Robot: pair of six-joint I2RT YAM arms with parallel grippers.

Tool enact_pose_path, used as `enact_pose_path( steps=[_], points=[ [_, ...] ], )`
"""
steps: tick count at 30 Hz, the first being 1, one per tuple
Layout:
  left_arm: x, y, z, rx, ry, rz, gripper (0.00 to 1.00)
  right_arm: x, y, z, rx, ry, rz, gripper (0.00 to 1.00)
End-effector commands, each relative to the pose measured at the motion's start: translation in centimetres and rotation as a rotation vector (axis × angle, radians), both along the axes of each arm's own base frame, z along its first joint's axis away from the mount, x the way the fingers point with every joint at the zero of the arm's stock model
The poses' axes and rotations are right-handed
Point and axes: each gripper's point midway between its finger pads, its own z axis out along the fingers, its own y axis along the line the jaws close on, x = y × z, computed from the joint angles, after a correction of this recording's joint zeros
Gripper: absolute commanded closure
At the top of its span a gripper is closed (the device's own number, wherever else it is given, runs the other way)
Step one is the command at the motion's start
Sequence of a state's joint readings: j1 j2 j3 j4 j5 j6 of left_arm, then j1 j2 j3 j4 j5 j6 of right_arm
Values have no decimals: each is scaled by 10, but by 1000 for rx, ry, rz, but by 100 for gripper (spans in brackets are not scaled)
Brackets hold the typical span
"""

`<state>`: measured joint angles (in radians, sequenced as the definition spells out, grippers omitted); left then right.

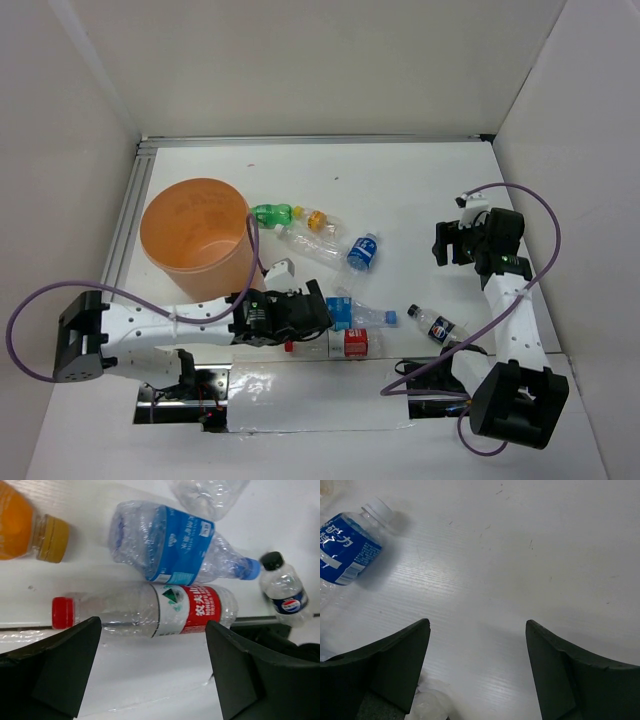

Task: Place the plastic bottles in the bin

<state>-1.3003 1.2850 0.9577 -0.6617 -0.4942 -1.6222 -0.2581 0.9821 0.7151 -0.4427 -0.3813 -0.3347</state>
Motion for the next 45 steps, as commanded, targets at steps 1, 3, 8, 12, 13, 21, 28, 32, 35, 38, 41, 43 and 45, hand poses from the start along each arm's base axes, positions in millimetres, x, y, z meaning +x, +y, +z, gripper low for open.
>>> enact_pose_path(
  steps=[1, 3, 8, 12, 13, 21, 28, 32, 35, 38, 41, 43, 45],
  points=[
    [7, 24, -2, 75, -21, 145, 2, 5, 1, 24, -4, -65, 20, 16],
    [11, 28, 2, 81, -52, 158, 1, 5, 1, 24, -12, -66, 26, 15],
    [17, 32, 28, 114, -175, 29, 2, 6, 3, 22, -4, -59, 33, 13],
    [8, 54, 5, 179, -62, 184, 2, 6, 4, 19, -6, -61, 46, 12],
    [-2, 65, -2, 224, -6, 229, 2, 6, 4, 19, -6, -61, 46, 12],
    [10, 43, -13, 389, -149, 463, 0, 6, 7, 17, 2, -58, 67, 12],
    [21, 44, -22, 391, -219, 510, 0, 5, 6, 16, -11, -53, 78, 12],
    [29, 52, -22, 417, -242, 515, 0, 6, 7, 11, -8, -40, 92, 11],
    [32, 71, -34, 423, -191, 616, 0, 6, 7, 9, -12, -32, 97, 11],
    [31, 80, -42, 413, -172, 680, 0, 6, 8, 9, -6, -33, 104, 11],
    [36, 89, -49, 424, -187, 733, 0, 4, 9, 7, -10, -25, 110, 11],
    [39, 92, -56, 455, -189, 742, 0, 5, 8, 5, -14, -19, 115, 11],
    [46, 93, -57, 456, -197, 767, 0, 3, 8, 3, -19, -11, 122, 11]
  ],
)
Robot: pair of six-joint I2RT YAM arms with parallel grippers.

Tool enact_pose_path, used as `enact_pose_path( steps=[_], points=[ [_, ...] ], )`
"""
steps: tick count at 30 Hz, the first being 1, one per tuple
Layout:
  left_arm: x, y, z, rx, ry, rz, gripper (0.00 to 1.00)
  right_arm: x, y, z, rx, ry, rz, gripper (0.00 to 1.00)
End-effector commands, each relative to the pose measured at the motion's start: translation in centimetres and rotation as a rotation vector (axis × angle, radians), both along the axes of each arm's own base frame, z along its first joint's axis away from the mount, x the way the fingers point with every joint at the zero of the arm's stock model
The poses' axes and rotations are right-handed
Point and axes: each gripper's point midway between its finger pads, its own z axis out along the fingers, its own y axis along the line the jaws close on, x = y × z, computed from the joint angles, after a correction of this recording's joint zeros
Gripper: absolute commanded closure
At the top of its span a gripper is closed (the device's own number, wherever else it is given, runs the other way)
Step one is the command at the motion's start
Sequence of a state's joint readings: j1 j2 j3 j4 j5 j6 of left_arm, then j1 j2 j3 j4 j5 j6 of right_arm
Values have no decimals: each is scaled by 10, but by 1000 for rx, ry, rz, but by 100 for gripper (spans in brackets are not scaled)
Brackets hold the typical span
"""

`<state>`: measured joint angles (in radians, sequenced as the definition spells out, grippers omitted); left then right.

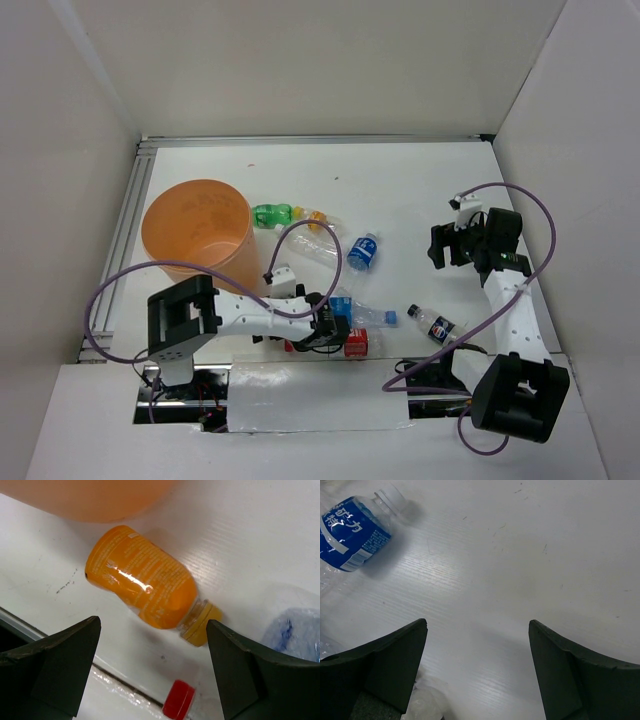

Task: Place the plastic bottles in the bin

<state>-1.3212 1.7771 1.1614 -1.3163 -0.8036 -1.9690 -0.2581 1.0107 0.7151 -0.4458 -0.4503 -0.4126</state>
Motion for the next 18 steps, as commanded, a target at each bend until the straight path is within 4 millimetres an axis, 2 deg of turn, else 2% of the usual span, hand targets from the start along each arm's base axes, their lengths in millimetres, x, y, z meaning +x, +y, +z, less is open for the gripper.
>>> enact_pose_path(
  steps=[1, 5, 6, 11, 13, 14, 18],
  points=[
    [24, -10, 1, -295, -313, 392, 0, 0, 0, 7, -9, -5, 23, 11],
    [27, -7, -11, -271, -316, 443, 0, 0, 0, 9, -16, -7, 28, 11],
    [28, -1, -15, -246, -316, 449, 0, -2, 0, 8, -13, 3, 28, 11],
    [32, 3, -34, -279, -285, 457, 0, 0, 1, 10, -7, 2, 35, 11],
    [30, 2, -40, -296, -269, 453, 4, 1, 1, 10, -14, -1, 41, 11],
    [29, 0, -41, -307, -262, 461, 6, 1, 1, 10, -14, -1, 41, 11],
    [27, -3, -55, -311, -221, 419, 33, -1, 1, 8, -11, 8, 41, 11]
  ],
)
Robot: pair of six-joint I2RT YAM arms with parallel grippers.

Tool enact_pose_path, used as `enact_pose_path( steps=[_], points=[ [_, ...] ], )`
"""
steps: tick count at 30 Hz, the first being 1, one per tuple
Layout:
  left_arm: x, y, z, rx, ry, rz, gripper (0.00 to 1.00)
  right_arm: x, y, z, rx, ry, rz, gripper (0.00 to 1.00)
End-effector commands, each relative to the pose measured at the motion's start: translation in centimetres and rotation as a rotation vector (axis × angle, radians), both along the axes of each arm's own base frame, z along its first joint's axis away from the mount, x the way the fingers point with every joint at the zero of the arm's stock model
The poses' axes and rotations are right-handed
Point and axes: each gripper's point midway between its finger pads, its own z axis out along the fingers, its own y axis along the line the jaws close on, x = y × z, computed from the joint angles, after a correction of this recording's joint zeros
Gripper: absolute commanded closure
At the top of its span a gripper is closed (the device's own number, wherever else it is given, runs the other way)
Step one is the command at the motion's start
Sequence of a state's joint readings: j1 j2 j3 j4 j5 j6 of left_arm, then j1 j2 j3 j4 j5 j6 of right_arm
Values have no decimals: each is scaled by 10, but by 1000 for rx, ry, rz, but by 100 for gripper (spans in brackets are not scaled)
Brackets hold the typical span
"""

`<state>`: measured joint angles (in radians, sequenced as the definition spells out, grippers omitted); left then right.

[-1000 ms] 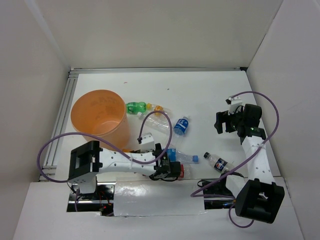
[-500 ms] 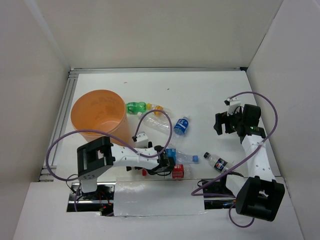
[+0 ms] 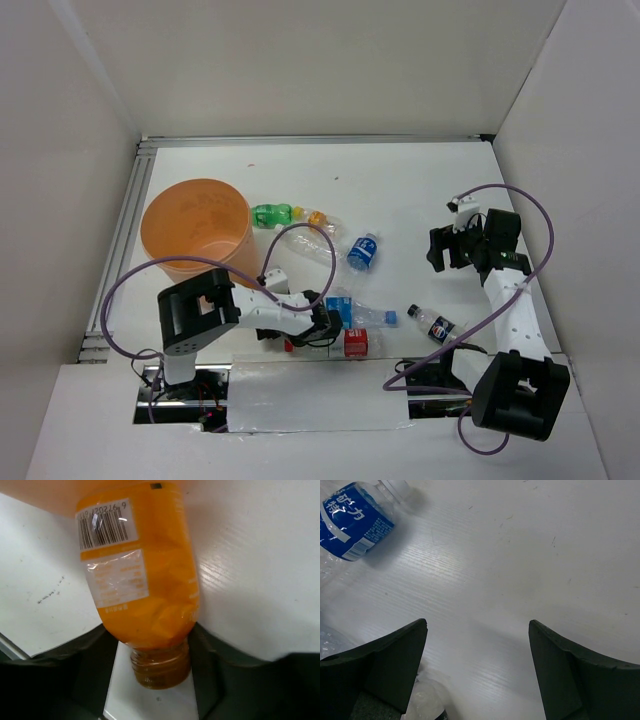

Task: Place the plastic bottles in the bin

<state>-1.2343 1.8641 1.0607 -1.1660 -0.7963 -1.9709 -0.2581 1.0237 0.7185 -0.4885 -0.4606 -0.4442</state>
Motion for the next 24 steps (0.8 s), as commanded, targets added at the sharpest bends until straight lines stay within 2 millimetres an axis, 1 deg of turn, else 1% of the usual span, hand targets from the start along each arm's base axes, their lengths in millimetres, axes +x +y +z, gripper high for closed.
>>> enact_pose_path(
  steps=[1, 2, 4, 5, 6, 7, 8, 9, 10, 11, 12, 13, 14, 15, 16, 17, 18, 19, 20, 21, 22, 23, 24],
  points=[
    [14, -24, -13, -331, -246, 310, 44, 6, -1, 16, -7, -32, 14, 11],
    [14, -26, -14, -335, -241, 303, 50, 5, 0, 16, -1, -34, 20, 11],
    [13, -22, -15, -310, -233, 279, 62, 6, 0, 16, -8, -37, 26, 11],
    [13, -27, -13, -310, -233, 251, 76, 4, 2, 16, 2, -30, 34, 14],
    [12, -29, -11, -300, -240, 212, 79, 4, 2, 16, -4, -32, 39, 16],
    [11, -45, 1, -332, -238, 158, 84, 2, 6, 15, 4, -31, 64, 22],
    [9, -48, 5, -326, -237, 114, 84, 4, 7, 19, 2, -45, 79, 22],
    [11, -59, 20, -333, -256, 64, 87, -1, 10, 19, 8, -36, 96, 37],
    [9, -69, 30, -326, -247, -10, 90, -3, 13, 18, 2, -38, 131, 51],
    [7, -79, 41, -333, -250, -69, 91, -4, 19, 22, 17, -47, 164, 62],
    [1, -101, 65, -390, -263, -141, 91, -6, 21, 21, 21, -44, 180, 71],
    [-1, -108, 78, -394, -262, -186, 92, -9, 23, 20, 25, -38, 194, 82],
    [-3, -121, 102, -421, -252, -251, 95, -7, 25, 25, 33, -52, 206, 85],
    [-7, -127, 109, -407, -238, -298, 95, -7, 25, 25, 33, -52, 206, 85],
    [-8, -133, 126, -446, -234, -327, 97, -5, 27, 30, 41, -66, 217, 85],
    [-8, -135, 137, -432, -225, -375, 97, -6, 29, 31, 57, -64, 215, 76],
    [-7, -143, 156, -472, -237, -401, 97, -5, 33, 33, 86, -61, 222, 67],
    [-5, -144, 176, -504, -261, -426, 99, -5, 36, 32, 106, -51, 225, 54],
    [-3, -147, 191, -506, -278, -477, 99, -4, 39, 37, 127, -61, 235, 22],
    [-1, -151, 210, -533, -307, -504, 99, -2, 39, 34, 140, -49, 225, 3],
    [5, -149, 225, -548, -336, -515, 99, 3, 38, 35, 148, -49, 217, 0],
    [9, -140, 246, -577, -370, -518, 99, 3, 42, 32, 169, -28, 211, 0],
    [25, -128, 258, -600, -393, -474, 99, 5, 46, 33, 170, -24, 229, 0]
  ],
)
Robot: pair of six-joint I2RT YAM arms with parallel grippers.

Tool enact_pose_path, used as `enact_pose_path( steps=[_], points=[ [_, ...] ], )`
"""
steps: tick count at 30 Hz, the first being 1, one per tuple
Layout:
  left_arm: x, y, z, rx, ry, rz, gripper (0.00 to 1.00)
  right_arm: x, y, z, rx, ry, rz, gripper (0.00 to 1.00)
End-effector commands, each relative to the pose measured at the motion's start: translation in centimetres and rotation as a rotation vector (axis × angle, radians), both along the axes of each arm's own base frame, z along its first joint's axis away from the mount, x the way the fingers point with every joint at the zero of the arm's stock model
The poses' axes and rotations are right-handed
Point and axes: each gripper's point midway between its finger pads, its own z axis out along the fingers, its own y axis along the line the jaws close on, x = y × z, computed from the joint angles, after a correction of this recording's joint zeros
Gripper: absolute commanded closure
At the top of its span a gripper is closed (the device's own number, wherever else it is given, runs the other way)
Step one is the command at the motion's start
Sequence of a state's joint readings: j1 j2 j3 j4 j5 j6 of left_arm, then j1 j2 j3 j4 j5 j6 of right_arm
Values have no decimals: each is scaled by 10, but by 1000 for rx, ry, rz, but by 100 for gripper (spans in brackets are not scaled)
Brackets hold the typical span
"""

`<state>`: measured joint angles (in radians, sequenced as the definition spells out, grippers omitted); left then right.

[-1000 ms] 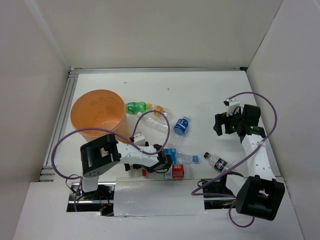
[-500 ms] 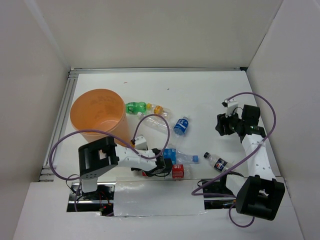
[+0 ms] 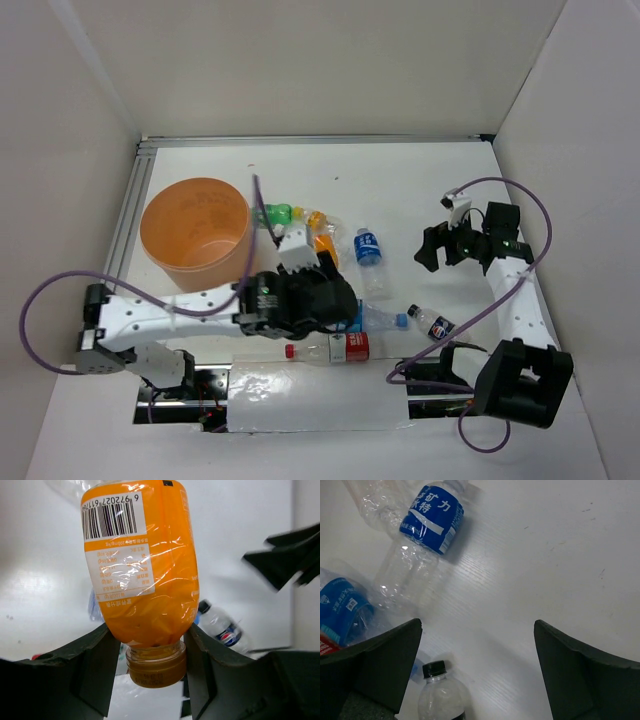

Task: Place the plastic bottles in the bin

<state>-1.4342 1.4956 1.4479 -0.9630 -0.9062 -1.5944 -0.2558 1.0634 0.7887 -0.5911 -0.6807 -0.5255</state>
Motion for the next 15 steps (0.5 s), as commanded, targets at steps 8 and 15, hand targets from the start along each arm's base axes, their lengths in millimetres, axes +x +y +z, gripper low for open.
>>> enact_pose_path(
  steps=[8, 15],
  points=[
    [84, 155, 90, -175, -177, 285, 93, 27, 58, 11, 143, 102, 78, 38],
    [108, 239, 81, -121, -175, 429, 78, 33, 92, -14, 128, 204, 74, 19]
  ],
)
